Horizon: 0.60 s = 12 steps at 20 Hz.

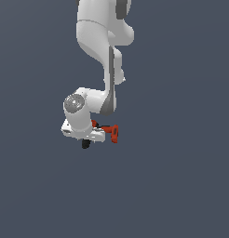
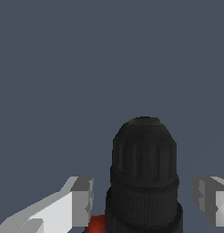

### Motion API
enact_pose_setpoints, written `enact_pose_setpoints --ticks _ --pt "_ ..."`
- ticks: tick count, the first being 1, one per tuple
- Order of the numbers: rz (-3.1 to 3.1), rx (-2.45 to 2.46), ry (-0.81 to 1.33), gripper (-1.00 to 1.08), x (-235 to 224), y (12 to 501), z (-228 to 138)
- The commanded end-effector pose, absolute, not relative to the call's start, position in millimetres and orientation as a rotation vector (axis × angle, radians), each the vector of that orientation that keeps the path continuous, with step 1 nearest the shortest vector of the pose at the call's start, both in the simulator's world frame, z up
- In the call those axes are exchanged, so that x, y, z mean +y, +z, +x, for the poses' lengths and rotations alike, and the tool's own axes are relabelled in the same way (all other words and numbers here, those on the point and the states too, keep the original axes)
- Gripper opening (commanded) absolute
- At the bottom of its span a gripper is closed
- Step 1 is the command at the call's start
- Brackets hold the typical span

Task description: Pick up the object and move it to a goal position.

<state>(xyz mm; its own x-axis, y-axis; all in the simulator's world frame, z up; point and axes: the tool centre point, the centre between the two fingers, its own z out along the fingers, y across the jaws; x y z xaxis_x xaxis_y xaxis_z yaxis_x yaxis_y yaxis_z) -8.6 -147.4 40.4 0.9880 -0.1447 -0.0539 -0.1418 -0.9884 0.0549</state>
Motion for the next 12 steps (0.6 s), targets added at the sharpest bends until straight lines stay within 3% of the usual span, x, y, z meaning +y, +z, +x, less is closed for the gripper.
enact_pose_setpoints --ticks 1,4,5,12 --pt "3.081 -0.222 -0.089 0.68 -148.1 32.1 -9.5" --pt "3.081 -0.222 -0.089 0.68 -148.3 28.7 -9.8" --pt "3.081 -0.222 -0.089 -1.0 -148.3 28.7 -9.8" --pt "3.081 -0.222 -0.089 -1.0 -148.3 28.7 -9.8"
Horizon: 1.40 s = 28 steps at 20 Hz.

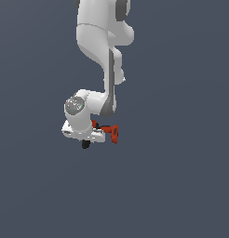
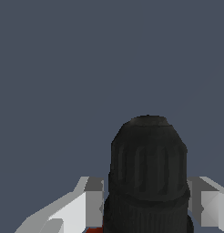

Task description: Pick up the object and move it to a goal position.

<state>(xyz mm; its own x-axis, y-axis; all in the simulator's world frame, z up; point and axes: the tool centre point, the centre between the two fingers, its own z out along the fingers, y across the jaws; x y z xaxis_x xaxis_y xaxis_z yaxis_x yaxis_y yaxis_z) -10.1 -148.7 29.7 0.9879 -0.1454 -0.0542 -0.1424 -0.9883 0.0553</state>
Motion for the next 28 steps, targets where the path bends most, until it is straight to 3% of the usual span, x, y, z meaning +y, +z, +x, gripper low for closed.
enact_pose_setpoints --ticks 1,13,28 --pt "3.081 -0.222 -0.089 -1.0 -148.3 28.7 -9.8" --pt "3.081 -0.223 -0.09 -1.0 -144.6 59.9 0.2" --pt "3.081 -0.223 -0.09 -1.0 -127.6 192.3 47.4"
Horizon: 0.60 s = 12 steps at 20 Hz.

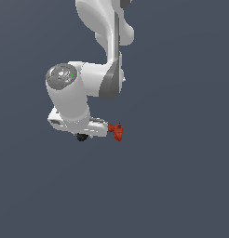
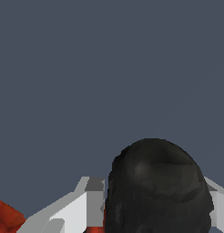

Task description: Pick up the object and move it to a goal position.

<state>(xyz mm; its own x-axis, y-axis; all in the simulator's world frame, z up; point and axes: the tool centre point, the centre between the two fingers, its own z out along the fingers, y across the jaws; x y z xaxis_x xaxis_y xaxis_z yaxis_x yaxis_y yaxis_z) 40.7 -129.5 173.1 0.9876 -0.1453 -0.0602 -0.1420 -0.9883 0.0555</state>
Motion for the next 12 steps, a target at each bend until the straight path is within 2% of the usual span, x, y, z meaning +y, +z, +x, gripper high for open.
enact_pose_setpoints --ticks 1,12 --pt "3.081 -0.223 -0.09 -1.0 -126.4 202.1 51.0" --pt "3.081 -0.223 -0.089 -1.0 -115.7 288.0 84.7"
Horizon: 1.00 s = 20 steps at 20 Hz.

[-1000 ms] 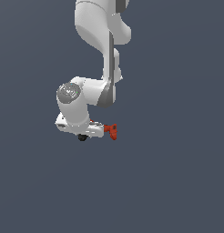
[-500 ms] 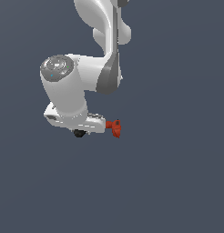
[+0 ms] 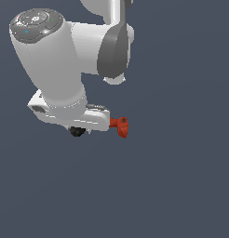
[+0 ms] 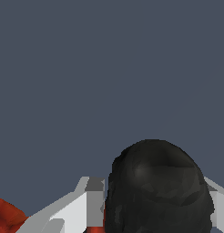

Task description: Pick up the object and move it to a goal position.

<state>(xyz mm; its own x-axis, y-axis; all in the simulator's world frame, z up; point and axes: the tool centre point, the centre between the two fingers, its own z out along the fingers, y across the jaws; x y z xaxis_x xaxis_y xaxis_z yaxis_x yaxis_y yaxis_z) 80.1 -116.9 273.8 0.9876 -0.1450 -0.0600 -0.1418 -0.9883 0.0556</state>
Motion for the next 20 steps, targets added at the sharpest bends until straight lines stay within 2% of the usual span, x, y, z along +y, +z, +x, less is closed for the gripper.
enact_pose_setpoints --ticks 1,10,20 --pt "3.081 -0.223 -0.089 -1.0 -115.0 293.8 87.2" --pt "3.081 -0.223 -0.089 -1.0 -111.3 327.2 102.0" --pt "3.081 -0.223 -0.089 -1.0 -110.3 337.3 107.5"
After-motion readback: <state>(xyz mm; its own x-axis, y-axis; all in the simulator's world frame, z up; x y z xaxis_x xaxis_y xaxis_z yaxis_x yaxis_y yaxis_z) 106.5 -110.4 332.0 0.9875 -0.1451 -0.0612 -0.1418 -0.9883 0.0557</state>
